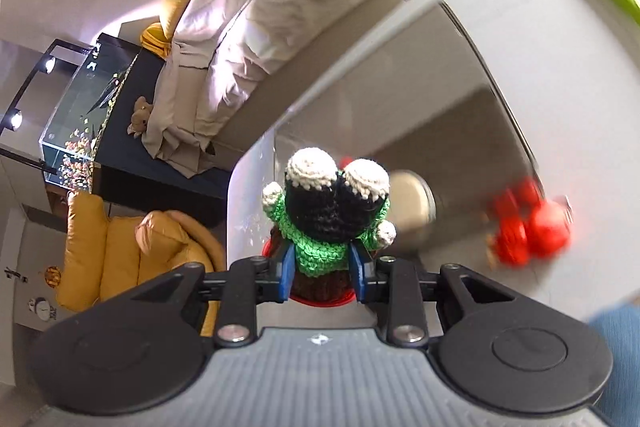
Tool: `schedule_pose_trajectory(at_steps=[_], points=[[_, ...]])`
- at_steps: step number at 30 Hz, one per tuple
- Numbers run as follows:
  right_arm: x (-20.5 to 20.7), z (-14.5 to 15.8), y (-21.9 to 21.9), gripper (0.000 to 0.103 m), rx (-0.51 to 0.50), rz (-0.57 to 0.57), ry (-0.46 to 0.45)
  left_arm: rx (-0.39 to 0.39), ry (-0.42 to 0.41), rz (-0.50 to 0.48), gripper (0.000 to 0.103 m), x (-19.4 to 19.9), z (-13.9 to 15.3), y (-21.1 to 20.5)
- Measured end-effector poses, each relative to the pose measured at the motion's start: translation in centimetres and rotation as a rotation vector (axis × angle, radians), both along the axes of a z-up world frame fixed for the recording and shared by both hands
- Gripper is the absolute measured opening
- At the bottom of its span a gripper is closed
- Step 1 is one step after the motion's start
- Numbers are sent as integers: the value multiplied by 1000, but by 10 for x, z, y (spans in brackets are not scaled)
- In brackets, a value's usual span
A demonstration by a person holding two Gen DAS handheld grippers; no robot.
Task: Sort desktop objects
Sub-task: 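Lift the crocheted doll with the right tool into the bin and release, then close the left tool on the black plush cat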
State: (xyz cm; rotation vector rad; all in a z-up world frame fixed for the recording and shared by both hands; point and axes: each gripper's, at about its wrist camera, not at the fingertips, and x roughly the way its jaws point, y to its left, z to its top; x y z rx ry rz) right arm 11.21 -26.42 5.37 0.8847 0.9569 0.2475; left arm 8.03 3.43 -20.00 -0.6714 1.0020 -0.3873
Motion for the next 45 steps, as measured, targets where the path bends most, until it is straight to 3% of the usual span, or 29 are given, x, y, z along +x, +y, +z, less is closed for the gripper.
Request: schedule_pose_trajectory(at_steps=[3, 7, 10, 14, 17, 20, 21, 22, 23, 27, 31, 34, 36, 38, 40, 41, 43, 45], points=[[53, -9, 3, 31, 14, -45, 45, -38, -31, 5, 103, -2, -3, 2], [122, -76, 18, 29, 170, -93, 197, -45, -37, 5, 103, 0, -10, 0], [153, -122, 30, 28, 228, -130, 309, -51, -51, 1, 103, 1, -11, -1], [171, -161, 38, 28, 209, -153, 406, -90, -58, 13, 103, 2, -14, 4], [173, -172, 38, 28, 182, -167, 423, -112, -61, 21, 103, 4, -17, 5], [174, -173, 36, 40, 198, -167, 426, -114, -62, 14, 103, 6, -18, 4], [173, -172, 35, 49, 209, -169, 426, -115, -64, 12, 103, 6, -18, 4], [171, -170, 34, 60, 224, -168, 419, -117, -63, 13, 103, 7, -19, 5], [167, -166, 32, 63, 238, -163, 407, -115, -61, 16, 103, 7, -20, 5], [134, -138, 24, 65, 279, -118, 331, -87, -54, 18, 103, 6, -17, 5], [69, -94, 13, 76, 245, -33, 123, 1, -39, 20, 103, 5, -10, -1], [13, -66, 8, 77, 112, 5, -85, 227, -120, 7, 103, 1, 14, -20], [-27, -57, 4, 81, 16, -11, -197, 472, -271, -4, 103, -7, 38, -41], [-62, -60, -2, 86, -34, -41, -273, 689, -344, -29, 103, -6, 52, -65], [-92, -69, -9, 87, -47, -73, -308, 758, -340, -94, 103, 0, 59, -81], [-104, -76, -12, 87, -45, -94, -312, 743, -314, -126, 103, 5, 59, -85], [-123, -91, -17, 87, -53, -130, -307, 634, -185, -189, 103, 22, 55, -89], [-137, -105, -24, 87, -56, -163, -285, 530, -50, -187, 103, 39, 48, -89]])
